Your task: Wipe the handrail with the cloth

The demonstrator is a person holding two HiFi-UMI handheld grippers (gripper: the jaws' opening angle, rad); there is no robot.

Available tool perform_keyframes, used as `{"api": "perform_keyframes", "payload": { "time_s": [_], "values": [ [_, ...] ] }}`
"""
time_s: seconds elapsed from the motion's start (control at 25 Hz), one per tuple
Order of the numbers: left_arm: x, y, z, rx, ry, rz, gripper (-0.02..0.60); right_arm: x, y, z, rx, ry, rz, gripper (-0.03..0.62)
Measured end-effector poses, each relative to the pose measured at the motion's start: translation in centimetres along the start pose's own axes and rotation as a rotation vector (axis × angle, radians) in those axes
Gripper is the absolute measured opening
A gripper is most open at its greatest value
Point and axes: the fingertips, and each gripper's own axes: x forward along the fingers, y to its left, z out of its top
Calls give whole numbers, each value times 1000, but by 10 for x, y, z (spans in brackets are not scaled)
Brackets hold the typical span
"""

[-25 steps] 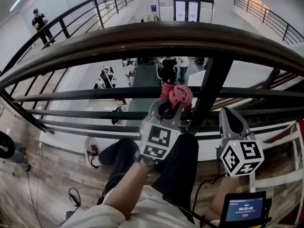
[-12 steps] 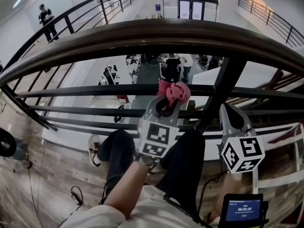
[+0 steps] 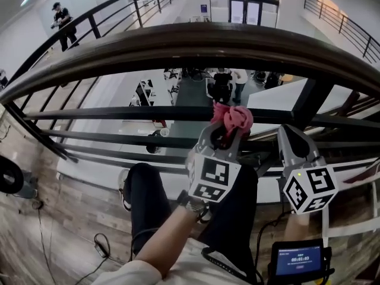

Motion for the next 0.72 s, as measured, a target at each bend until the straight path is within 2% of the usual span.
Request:
{"api": "perform_keyframes", "payload": {
  "time_s": [0.2, 0.72],
  "values": [
    [-2, -2, -5, -8, -5, -12, 71, 11, 12, 1, 7, -1, 2, 3],
    [-35, 52, -15, -26, -18, 33, 71, -6, 41, -20, 45, 58, -57, 3]
  ]
}}
